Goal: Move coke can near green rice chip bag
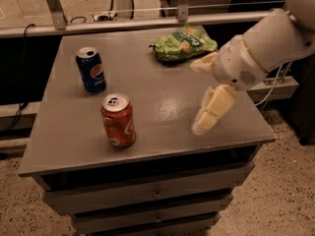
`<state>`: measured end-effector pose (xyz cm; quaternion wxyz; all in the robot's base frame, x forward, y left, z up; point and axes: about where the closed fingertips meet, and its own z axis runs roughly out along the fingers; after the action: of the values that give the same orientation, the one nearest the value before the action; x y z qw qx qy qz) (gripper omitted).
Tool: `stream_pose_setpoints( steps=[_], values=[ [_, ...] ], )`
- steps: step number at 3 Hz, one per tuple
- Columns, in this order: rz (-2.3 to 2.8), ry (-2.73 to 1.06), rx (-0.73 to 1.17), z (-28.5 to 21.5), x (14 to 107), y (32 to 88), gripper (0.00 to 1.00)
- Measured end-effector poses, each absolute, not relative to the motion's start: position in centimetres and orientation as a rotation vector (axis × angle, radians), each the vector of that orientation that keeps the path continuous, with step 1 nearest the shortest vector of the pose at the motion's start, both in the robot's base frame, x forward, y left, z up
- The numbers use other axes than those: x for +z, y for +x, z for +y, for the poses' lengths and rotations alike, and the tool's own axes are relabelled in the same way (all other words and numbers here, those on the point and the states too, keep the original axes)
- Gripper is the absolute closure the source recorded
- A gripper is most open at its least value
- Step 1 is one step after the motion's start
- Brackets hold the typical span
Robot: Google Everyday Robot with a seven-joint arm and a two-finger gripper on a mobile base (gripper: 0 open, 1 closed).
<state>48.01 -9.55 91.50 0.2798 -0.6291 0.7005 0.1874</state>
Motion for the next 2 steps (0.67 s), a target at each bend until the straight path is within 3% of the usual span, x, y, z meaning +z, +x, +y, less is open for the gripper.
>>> stream_pose_setpoints(
  steps=[2],
  values=[
    [1.533,-1.546,0.956,1.4,90.3,47.4,0.00]
  ],
)
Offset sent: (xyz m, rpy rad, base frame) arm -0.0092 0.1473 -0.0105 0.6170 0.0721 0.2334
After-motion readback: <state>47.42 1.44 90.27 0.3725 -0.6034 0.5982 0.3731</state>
